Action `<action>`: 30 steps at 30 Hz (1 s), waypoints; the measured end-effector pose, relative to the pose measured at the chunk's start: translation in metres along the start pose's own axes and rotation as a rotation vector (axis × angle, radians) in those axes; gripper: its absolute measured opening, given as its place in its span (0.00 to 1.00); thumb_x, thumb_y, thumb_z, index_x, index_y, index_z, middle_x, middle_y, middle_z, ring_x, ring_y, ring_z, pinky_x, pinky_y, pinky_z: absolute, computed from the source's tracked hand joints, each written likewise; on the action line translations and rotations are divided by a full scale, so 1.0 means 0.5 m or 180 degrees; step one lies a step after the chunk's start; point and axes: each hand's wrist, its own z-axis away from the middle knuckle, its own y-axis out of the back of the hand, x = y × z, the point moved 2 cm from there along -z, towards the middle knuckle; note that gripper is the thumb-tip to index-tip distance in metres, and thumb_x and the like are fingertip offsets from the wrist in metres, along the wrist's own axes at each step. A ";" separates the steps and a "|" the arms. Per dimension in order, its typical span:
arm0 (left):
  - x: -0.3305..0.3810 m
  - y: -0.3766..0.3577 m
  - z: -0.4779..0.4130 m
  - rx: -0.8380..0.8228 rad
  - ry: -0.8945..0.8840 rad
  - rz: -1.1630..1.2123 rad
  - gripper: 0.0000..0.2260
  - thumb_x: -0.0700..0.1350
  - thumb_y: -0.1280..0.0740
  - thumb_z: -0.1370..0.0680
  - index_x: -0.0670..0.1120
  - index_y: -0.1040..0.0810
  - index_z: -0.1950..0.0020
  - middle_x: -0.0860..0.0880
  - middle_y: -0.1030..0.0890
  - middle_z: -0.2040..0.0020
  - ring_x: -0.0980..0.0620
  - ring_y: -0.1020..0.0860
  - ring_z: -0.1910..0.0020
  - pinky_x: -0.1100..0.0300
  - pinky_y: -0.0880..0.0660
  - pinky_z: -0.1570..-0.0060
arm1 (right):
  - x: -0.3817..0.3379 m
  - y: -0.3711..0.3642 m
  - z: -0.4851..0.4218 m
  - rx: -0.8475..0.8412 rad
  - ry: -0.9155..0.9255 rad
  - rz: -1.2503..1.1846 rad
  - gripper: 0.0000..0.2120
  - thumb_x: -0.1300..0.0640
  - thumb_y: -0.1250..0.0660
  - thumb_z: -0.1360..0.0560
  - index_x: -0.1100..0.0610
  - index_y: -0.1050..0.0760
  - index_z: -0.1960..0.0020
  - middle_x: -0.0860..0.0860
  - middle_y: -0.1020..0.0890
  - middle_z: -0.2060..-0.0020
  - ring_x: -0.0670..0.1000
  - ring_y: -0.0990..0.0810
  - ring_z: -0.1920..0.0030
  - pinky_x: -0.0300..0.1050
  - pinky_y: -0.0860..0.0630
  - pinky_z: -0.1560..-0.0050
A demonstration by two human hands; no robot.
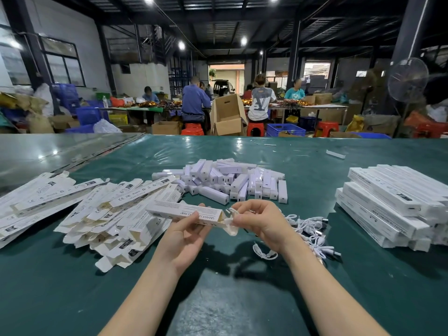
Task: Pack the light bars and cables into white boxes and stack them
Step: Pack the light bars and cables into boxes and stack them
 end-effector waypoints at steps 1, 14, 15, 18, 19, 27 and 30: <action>0.000 -0.001 0.001 0.0014 -0.0024 0.0003 0.08 0.32 0.43 0.22 0.38 0.25 0.51 0.41 0.20 0.53 0.43 0.23 0.49 0.47 0.23 0.55 | 0.003 0.002 -0.002 0.0083 -0.0024 -0.0007 0.17 0.77 0.32 0.34 0.58 0.22 0.73 0.53 0.19 0.61 0.46 0.20 0.69 0.33 0.26 0.69; -0.003 -0.007 0.000 -0.0022 -0.0213 0.0127 0.11 0.30 0.44 0.23 0.41 0.27 0.46 0.41 0.21 0.52 0.45 0.23 0.50 0.49 0.22 0.56 | 0.007 -0.015 -0.005 0.0285 -0.0175 -0.0095 0.16 0.79 0.32 0.36 0.61 0.27 0.72 0.55 0.17 0.68 0.49 0.17 0.66 0.35 0.23 0.67; -0.003 -0.007 0.000 -0.0012 -0.0210 0.0156 0.11 0.30 0.44 0.23 0.41 0.27 0.46 0.41 0.21 0.52 0.45 0.23 0.49 0.49 0.22 0.56 | 0.007 -0.014 -0.005 0.0379 -0.0142 -0.0091 0.16 0.79 0.32 0.35 0.61 0.28 0.71 0.54 0.17 0.70 0.48 0.17 0.67 0.36 0.23 0.68; -0.002 -0.007 0.000 0.0025 -0.0188 0.0205 0.09 0.31 0.43 0.23 0.40 0.26 0.48 0.40 0.21 0.52 0.45 0.23 0.49 0.49 0.22 0.56 | 0.004 -0.007 -0.005 0.0525 0.0019 -0.0196 0.14 0.78 0.33 0.34 0.61 0.28 0.67 0.51 0.18 0.72 0.48 0.17 0.66 0.38 0.20 0.64; -0.002 -0.006 0.000 0.0043 -0.0181 0.0216 0.08 0.31 0.42 0.23 0.39 0.26 0.49 0.41 0.20 0.53 0.45 0.23 0.50 0.50 0.22 0.56 | 0.002 -0.004 -0.005 0.0547 0.0081 -0.0247 0.14 0.78 0.33 0.34 0.60 0.28 0.66 0.50 0.18 0.72 0.48 0.17 0.66 0.38 0.20 0.64; -0.002 -0.004 -0.006 0.0280 -0.0225 0.0252 0.08 0.32 0.42 0.22 0.38 0.26 0.58 0.43 0.18 0.68 0.49 0.19 0.65 0.54 0.20 0.62 | -0.006 -0.018 -0.010 0.0635 0.0551 -0.0342 0.16 0.76 0.30 0.36 0.55 0.25 0.67 0.47 0.20 0.71 0.51 0.18 0.66 0.41 0.19 0.62; -0.005 -0.004 -0.006 0.0253 -0.0196 0.0314 0.07 0.33 0.41 0.22 0.38 0.26 0.57 0.42 0.19 0.66 0.47 0.20 0.60 0.53 0.20 0.62 | -0.017 -0.027 -0.009 0.0402 0.0562 -0.0152 0.15 0.77 0.30 0.36 0.57 0.23 0.67 0.48 0.20 0.72 0.50 0.18 0.69 0.39 0.21 0.68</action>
